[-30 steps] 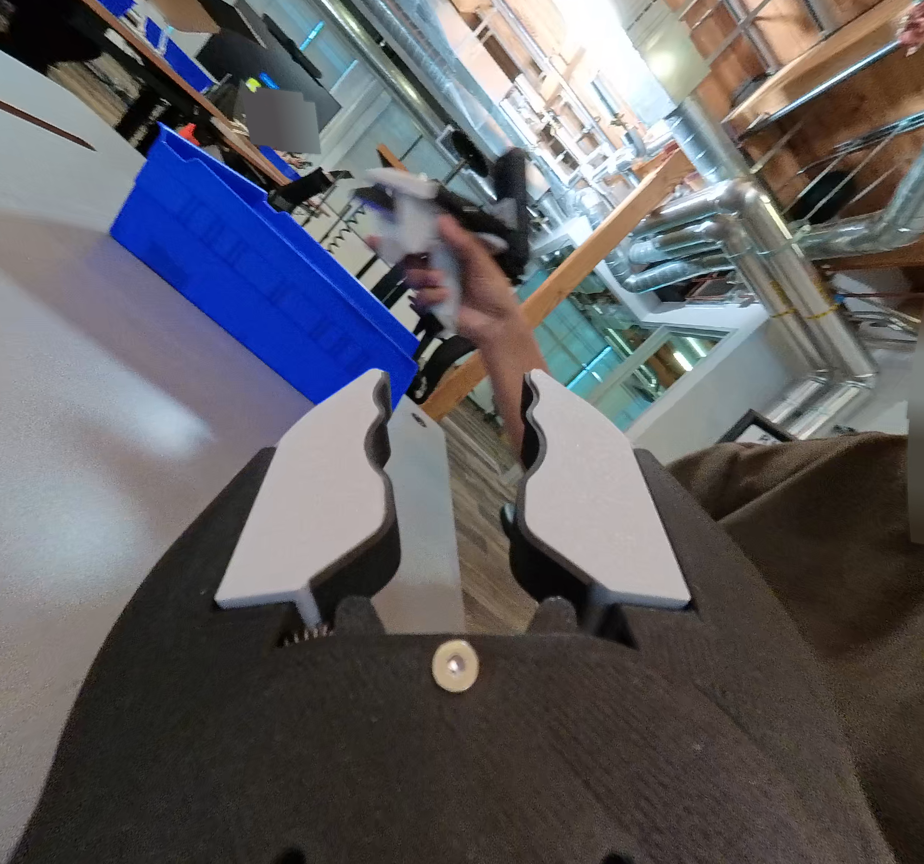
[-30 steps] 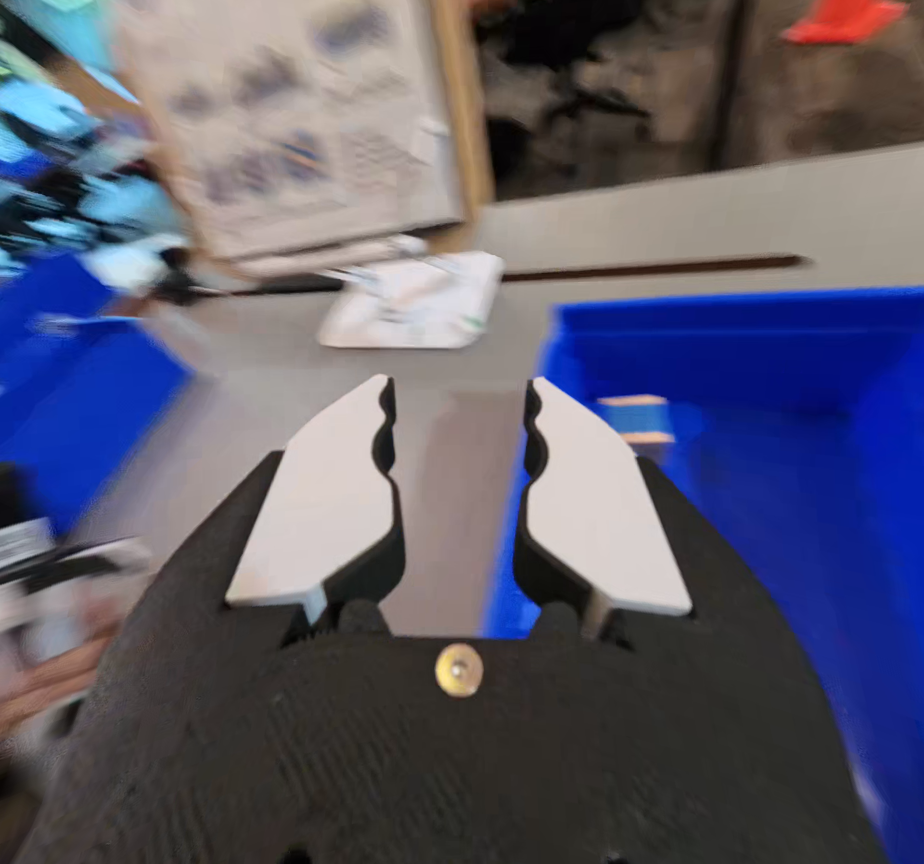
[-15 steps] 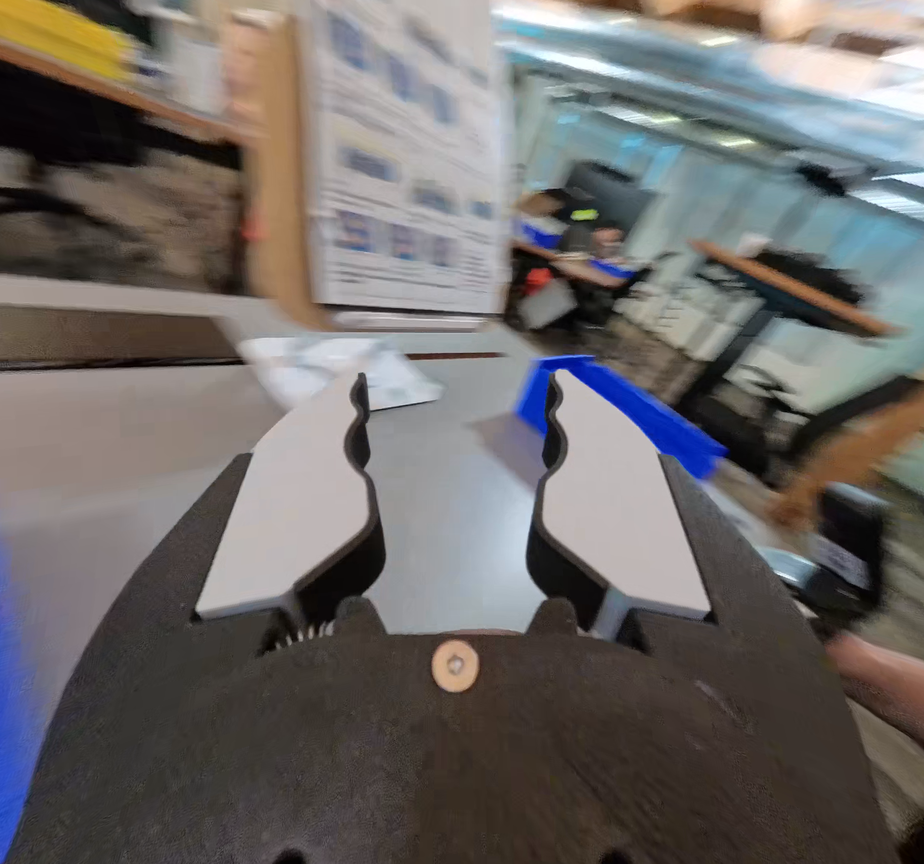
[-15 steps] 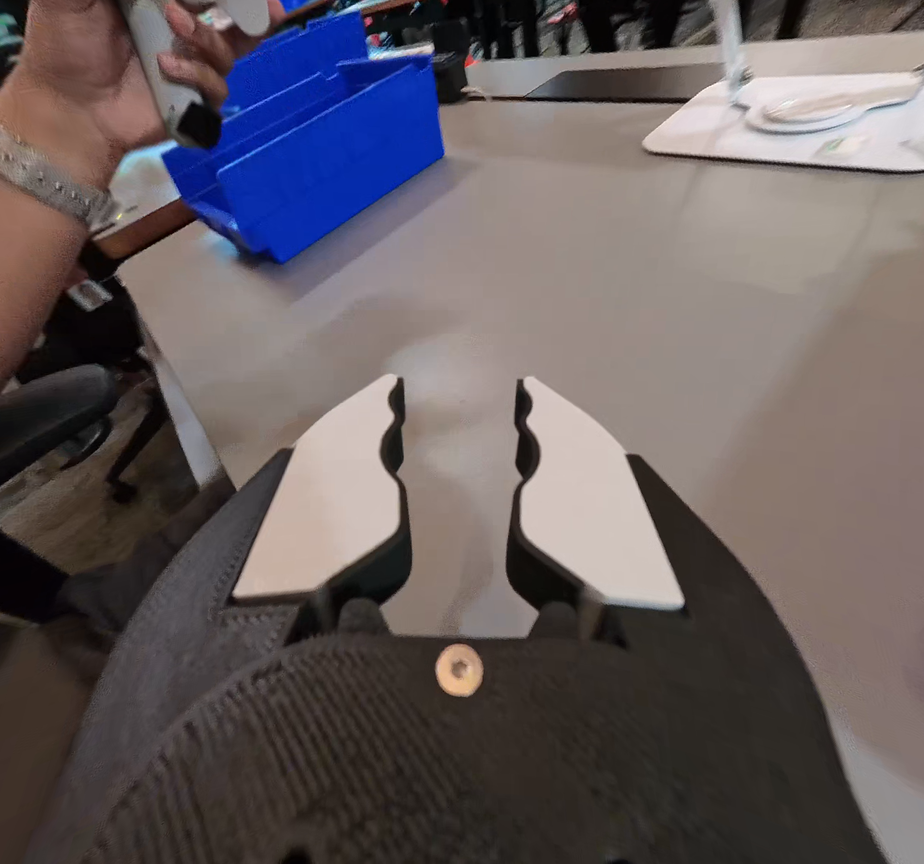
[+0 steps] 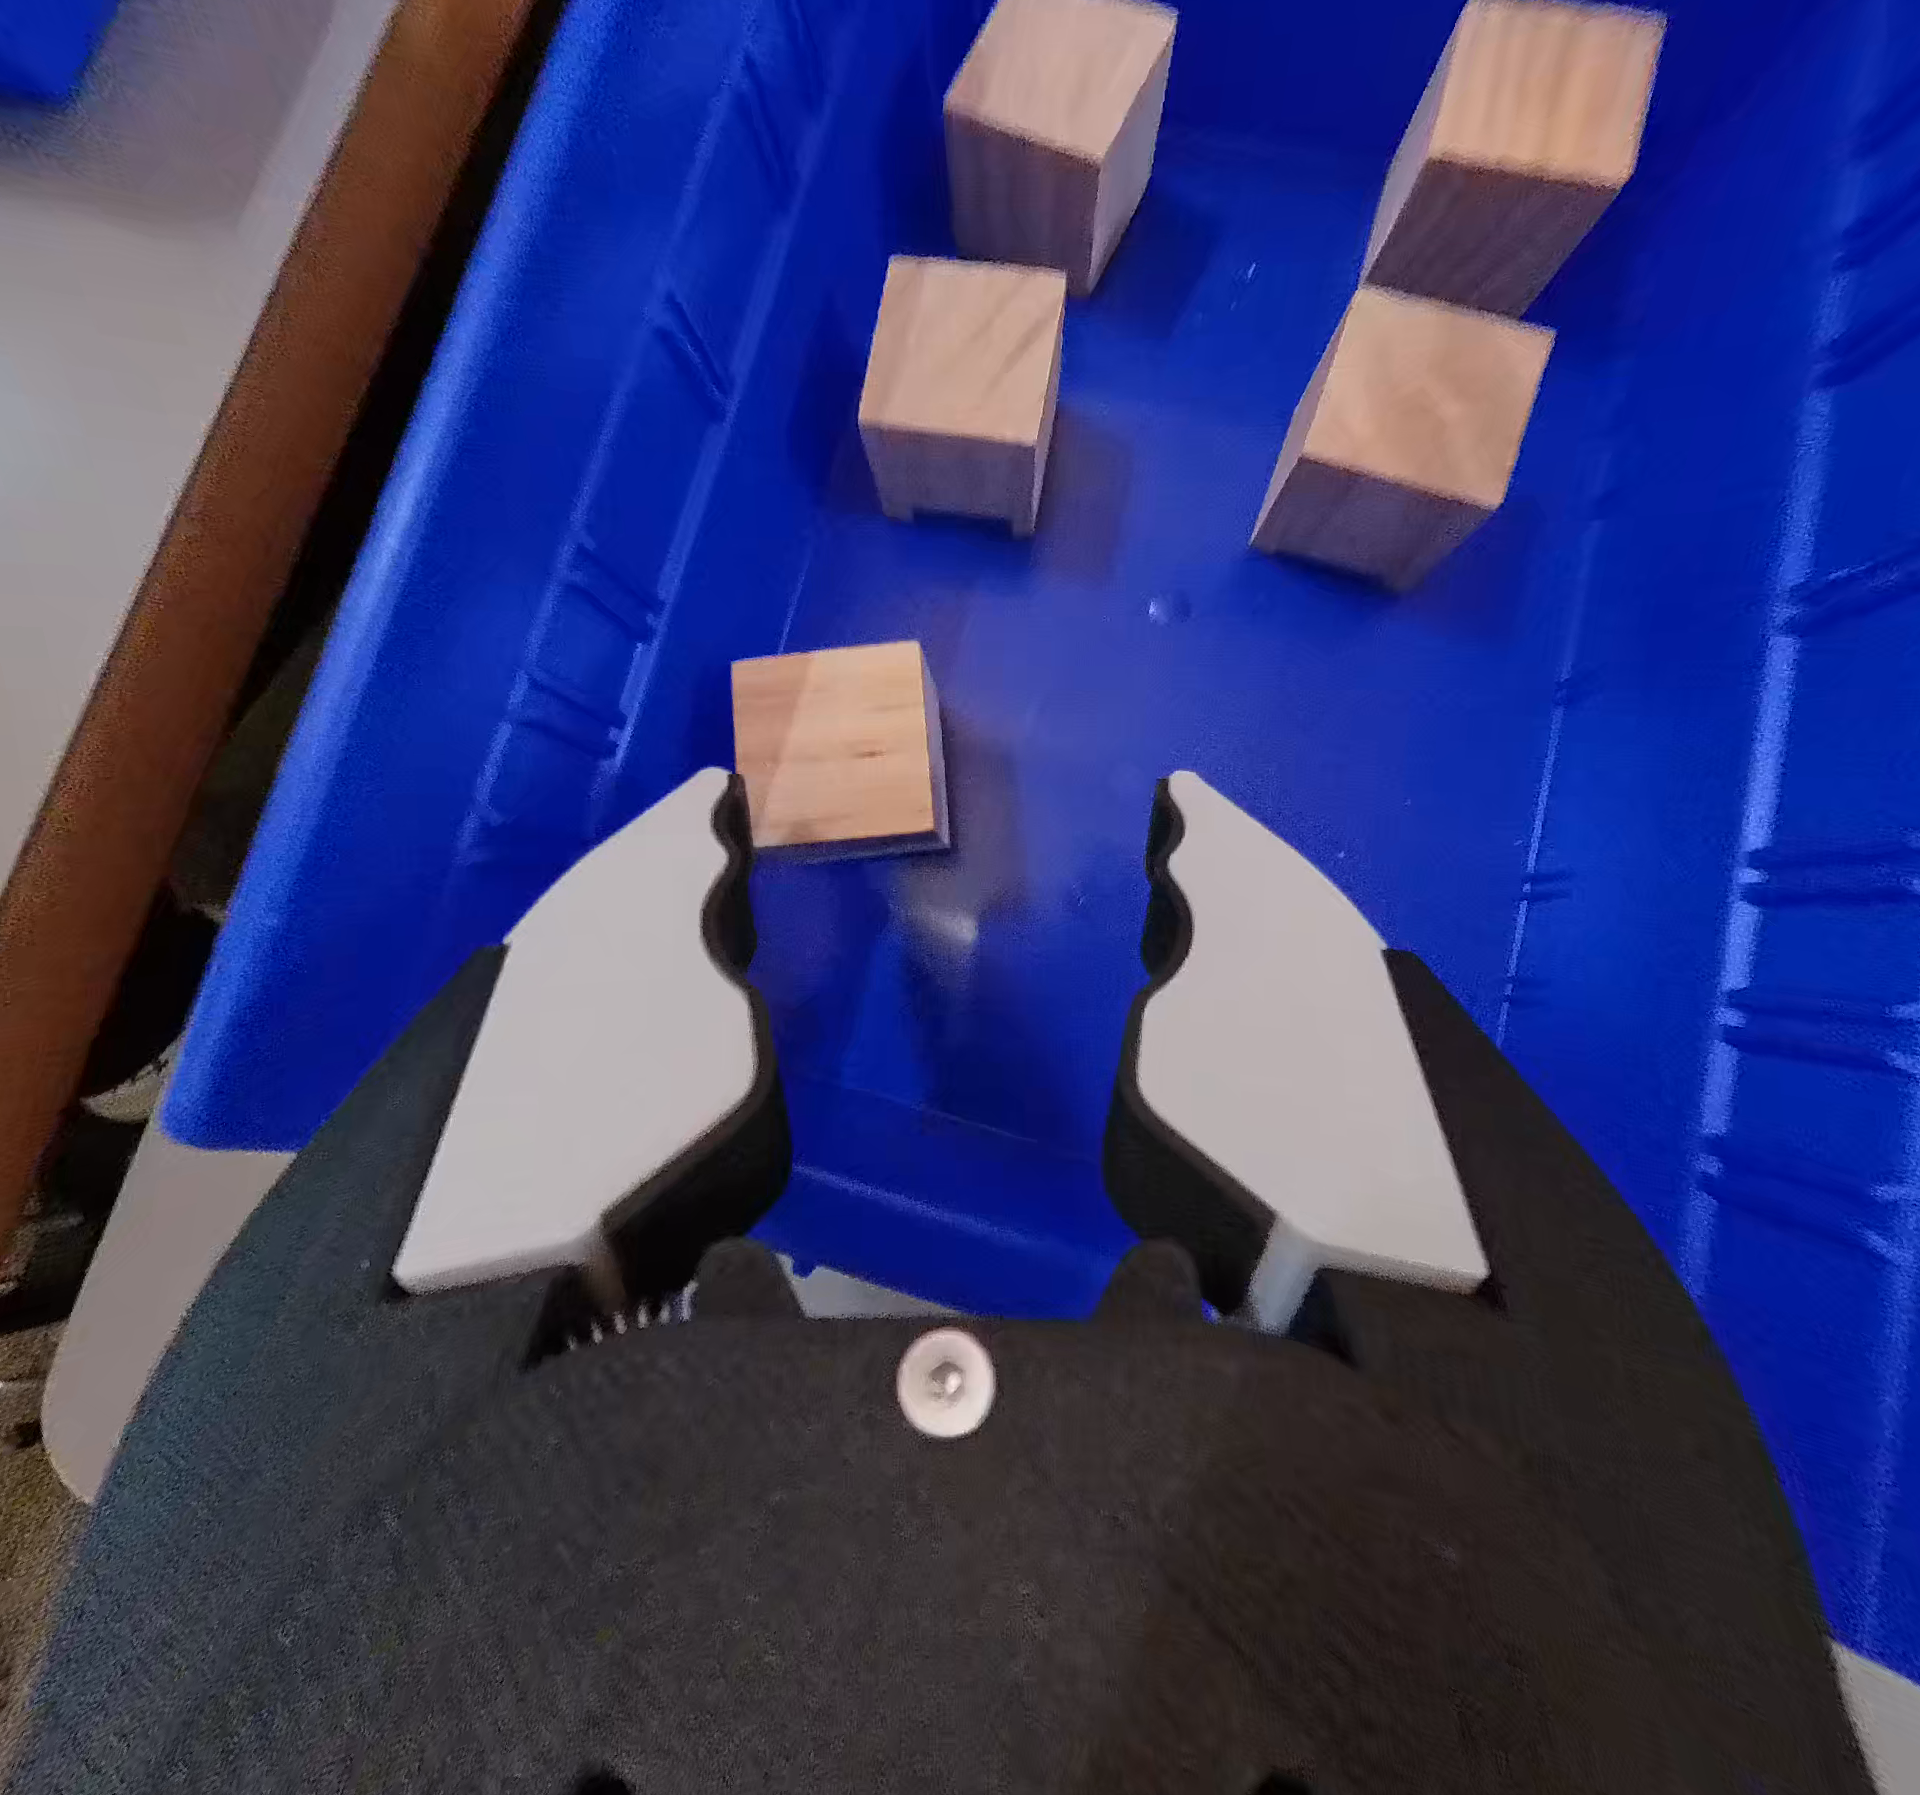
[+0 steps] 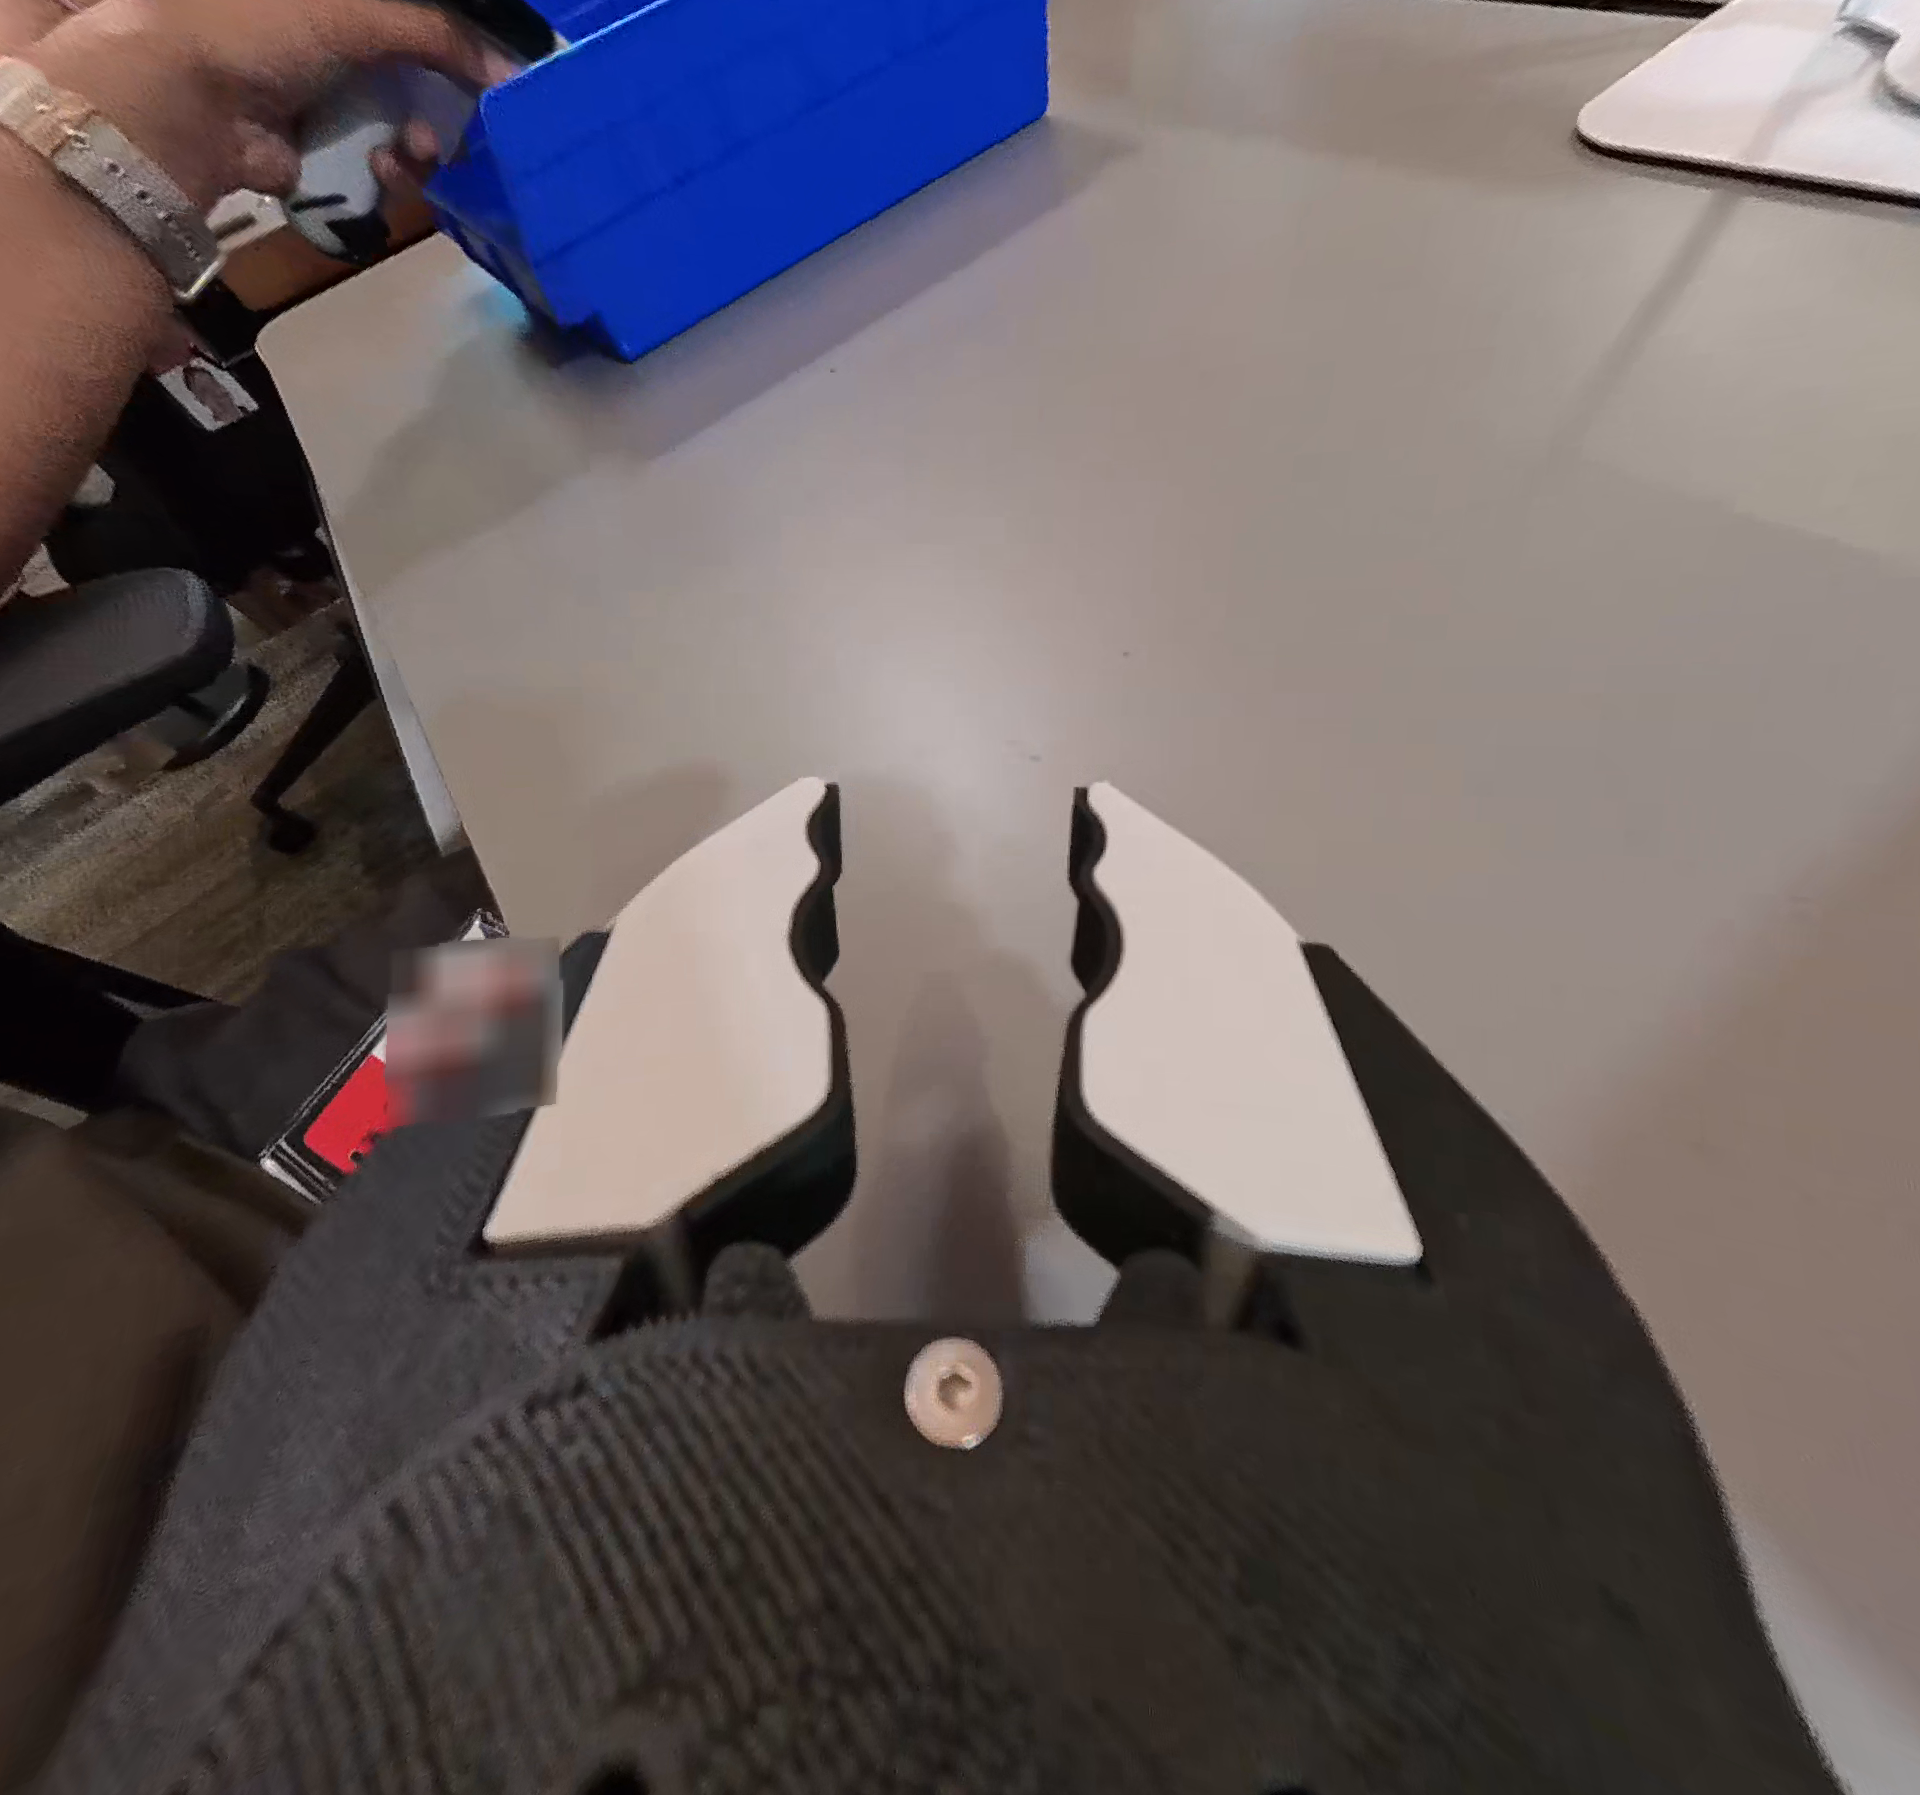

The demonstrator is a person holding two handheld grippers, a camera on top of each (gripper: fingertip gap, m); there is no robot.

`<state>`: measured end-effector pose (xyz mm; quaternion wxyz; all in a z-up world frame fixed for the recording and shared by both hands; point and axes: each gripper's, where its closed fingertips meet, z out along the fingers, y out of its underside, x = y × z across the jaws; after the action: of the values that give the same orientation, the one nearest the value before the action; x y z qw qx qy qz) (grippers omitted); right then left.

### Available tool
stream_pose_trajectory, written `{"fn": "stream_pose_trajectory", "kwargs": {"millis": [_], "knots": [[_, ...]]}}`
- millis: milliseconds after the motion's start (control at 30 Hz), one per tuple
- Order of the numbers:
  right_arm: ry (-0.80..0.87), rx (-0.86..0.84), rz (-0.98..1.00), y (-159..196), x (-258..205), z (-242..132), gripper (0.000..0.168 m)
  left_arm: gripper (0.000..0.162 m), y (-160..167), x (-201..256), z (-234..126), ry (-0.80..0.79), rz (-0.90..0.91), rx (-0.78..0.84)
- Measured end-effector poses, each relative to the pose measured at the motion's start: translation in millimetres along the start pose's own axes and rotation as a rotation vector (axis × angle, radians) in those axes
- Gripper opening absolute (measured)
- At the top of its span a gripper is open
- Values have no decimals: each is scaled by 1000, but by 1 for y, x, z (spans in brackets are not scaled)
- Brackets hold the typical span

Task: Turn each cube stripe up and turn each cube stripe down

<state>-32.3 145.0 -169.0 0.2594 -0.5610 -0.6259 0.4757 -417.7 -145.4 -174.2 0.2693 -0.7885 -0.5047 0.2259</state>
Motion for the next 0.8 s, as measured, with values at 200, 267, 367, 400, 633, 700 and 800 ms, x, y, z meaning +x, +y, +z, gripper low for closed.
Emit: {"fn": "stream_pose_trajectory", "kwargs": {"millis": [200, 267, 367, 400, 633, 700, 800], "knots": [[-28, -13, -60, 4, -10, -3, 40, 74, 11, -10, 10, -81, 5, -61], [-27, -15, -58, 5, -11, -4, 39, 74, 10, -17, 11, -105, -13, -50], [-24, -17, -41, 7, -9, -7, 38, 75, 7, -22, 13, -108, -28, -37], [-21, -16, -35, 7, -8, -8, 38, 75, 7, -21, 15, -104, -20, -41], [-1, -10, -10, 7, -3, -11, 37, 73, 17, -11, 27, -122, 89, -134], [-2, -14, -5, 8, -3, -11, 37, 49, 14, -8, 24, -116, 128, -113], [-4, -23, 0, 9, -2, -10, 36, 49, 12, 3, 22, -48, 106, -106]]}}
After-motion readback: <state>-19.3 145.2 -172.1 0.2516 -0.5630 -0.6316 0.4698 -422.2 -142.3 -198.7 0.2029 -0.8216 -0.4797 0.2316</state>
